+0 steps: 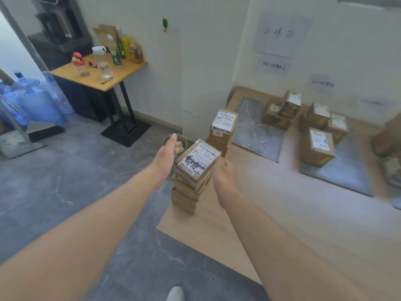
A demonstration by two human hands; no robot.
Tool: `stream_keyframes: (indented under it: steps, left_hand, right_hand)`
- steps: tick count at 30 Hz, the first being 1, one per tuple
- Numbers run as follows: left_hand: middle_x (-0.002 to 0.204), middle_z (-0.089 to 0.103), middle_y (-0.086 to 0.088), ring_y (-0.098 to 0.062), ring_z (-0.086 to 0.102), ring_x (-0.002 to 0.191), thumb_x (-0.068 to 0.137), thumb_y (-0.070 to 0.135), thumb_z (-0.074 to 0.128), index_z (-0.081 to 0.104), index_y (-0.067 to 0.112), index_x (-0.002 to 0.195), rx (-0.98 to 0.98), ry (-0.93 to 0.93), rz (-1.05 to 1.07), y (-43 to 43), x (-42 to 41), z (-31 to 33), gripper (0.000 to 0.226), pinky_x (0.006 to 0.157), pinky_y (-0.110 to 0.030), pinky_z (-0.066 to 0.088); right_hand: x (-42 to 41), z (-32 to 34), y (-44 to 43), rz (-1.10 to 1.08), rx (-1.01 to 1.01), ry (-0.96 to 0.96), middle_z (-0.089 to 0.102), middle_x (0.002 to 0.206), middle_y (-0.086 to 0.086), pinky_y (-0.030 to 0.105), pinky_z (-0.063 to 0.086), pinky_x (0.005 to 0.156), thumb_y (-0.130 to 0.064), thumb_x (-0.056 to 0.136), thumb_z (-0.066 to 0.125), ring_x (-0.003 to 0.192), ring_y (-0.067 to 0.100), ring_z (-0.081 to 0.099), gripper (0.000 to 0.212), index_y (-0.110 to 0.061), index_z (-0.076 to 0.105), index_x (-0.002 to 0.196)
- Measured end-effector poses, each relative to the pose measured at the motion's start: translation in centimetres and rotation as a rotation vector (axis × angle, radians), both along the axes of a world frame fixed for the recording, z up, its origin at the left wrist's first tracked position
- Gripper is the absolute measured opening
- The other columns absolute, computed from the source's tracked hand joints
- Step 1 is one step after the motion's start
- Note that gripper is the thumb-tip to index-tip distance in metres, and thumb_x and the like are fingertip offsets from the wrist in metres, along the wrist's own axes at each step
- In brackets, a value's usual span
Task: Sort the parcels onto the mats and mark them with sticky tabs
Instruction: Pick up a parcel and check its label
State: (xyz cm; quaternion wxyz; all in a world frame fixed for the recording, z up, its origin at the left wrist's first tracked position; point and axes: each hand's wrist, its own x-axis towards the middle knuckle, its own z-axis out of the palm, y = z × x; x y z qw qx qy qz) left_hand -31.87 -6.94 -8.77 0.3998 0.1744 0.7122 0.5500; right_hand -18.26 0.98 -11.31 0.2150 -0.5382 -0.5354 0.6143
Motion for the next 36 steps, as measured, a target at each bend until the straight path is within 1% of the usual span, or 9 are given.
stream_keyframes:
  steps: [8, 12, 14, 16, 20, 23, 26, 31, 36]
  left_hand:
    - [0.12, 0.07, -0.003, -0.018, 0.061, 0.116, 0.099, 0.066, 0.028, 0.062, 0.014, 0.127, -0.099, 0.017, -0.065, 0.5, -0.4, -2.5, 0.068, 0.085, -0.026, 0.042]
    - [0.112, 0.073, -0.002, -0.018, 0.064, 0.111, 0.098, 0.064, 0.03, 0.066, 0.015, 0.12, -0.071, 0.039, -0.078, 1.2, 0.2, -1.6, 0.065, 0.107, -0.037, 0.042]
    - [0.102, 0.074, -0.002, -0.013, 0.067, 0.098, 0.103, 0.059, 0.029, 0.067, 0.013, 0.116, -0.031, 0.044, -0.084, 1.7, 1.0, -0.5, 0.061, 0.096, -0.028, 0.048]
    - [0.091, 0.075, -0.003, -0.01, 0.07, 0.08, 0.106, 0.051, 0.027, 0.069, 0.012, 0.106, -0.002, 0.039, -0.105, 2.4, 2.0, 0.7, 0.057, 0.072, -0.022, 0.051]
    - [0.099, 0.078, -0.001, -0.019, 0.069, 0.098, 0.105, 0.056, 0.026, 0.068, 0.012, 0.123, 0.047, 0.074, -0.187, 4.4, 4.1, 3.4, 0.063, 0.091, -0.035, 0.049]
    - [0.09, 0.079, -0.001, -0.023, 0.07, 0.089, 0.106, 0.054, 0.025, 0.076, 0.02, 0.1, 0.085, 0.055, -0.26, 6.2, 6.4, 5.1, 0.062, 0.086, -0.039, 0.053]
    - [0.091, 0.078, -0.004, -0.03, 0.067, 0.093, 0.104, 0.057, 0.027, 0.08, 0.023, 0.085, 0.125, 0.007, -0.344, 7.6, 9.5, 7.3, 0.065, 0.1, -0.05, 0.049]
    - [0.098, 0.077, -0.002, -0.027, 0.071, 0.091, 0.102, 0.058, 0.033, 0.072, 0.016, 0.105, 0.21, 0.014, -0.386, 10.3, 14.8, 9.7, 0.058, 0.087, -0.043, 0.056]
    - [0.085, 0.078, 0.006, -0.024, 0.07, 0.095, 0.102, 0.057, 0.034, 0.07, 0.015, 0.111, 0.245, 0.023, -0.423, 12.5, 21.3, 12.2, 0.056, 0.086, -0.038, 0.052]
  right_hand:
    - [-0.7, -1.7, -0.8, 0.061, -0.082, 0.065, 0.069, 0.124, -0.009, 0.022, 0.044, 0.071, -0.033, 0.109, 0.033, 0.097, 0.001, 0.062, 0.042, -0.031, 0.048, 0.148]
    - [0.4, 0.3, -0.6, 0.022, -0.074, 0.102, 0.071, 0.118, -0.007, 0.013, 0.047, 0.055, -0.031, 0.111, 0.031, 0.085, -0.001, 0.064, 0.04, -0.028, 0.05, 0.146]
    - [1.2, 1.6, -0.3, -0.001, -0.071, 0.136, 0.07, 0.124, -0.003, 0.009, 0.045, 0.046, -0.03, 0.112, 0.031, 0.085, 0.002, 0.064, 0.041, -0.025, 0.049, 0.148]
    - [2.1, 2.8, 0.3, -0.026, -0.047, 0.166, 0.07, 0.128, -0.003, 0.012, 0.049, 0.051, -0.031, 0.111, 0.031, 0.095, 0.007, 0.068, 0.042, -0.027, 0.047, 0.15]
    - [4.6, 5.5, 1.4, -0.111, 0.031, 0.178, 0.073, 0.115, -0.008, 0.026, 0.049, 0.071, -0.037, 0.109, 0.034, 0.099, 0.011, 0.07, 0.04, -0.031, 0.054, 0.143]
    - [7.3, 8.0, 2.4, -0.181, 0.096, 0.175, 0.072, 0.112, -0.006, 0.024, 0.043, 0.066, -0.036, 0.109, 0.035, 0.092, 0.006, 0.065, 0.033, -0.029, 0.06, 0.129]
    - [10.3, 9.8, 3.5, -0.242, 0.148, 0.168, 0.071, 0.109, -0.005, 0.024, 0.042, 0.065, -0.037, 0.11, 0.034, 0.092, 0.007, 0.064, 0.031, -0.027, 0.06, 0.125]
    - [16.2, 12.3, 5.5, -0.343, 0.232, 0.149, 0.072, 0.104, -0.004, 0.036, 0.054, 0.086, -0.04, 0.109, 0.034, 0.098, 0.014, 0.067, 0.035, -0.022, 0.061, 0.122]
    - [22.9, 14.7, 7.5, -0.374, 0.298, 0.125, 0.071, 0.105, -0.001, 0.035, 0.049, 0.082, -0.04, 0.108, 0.035, 0.101, 0.02, 0.065, 0.035, -0.02, 0.063, 0.112]
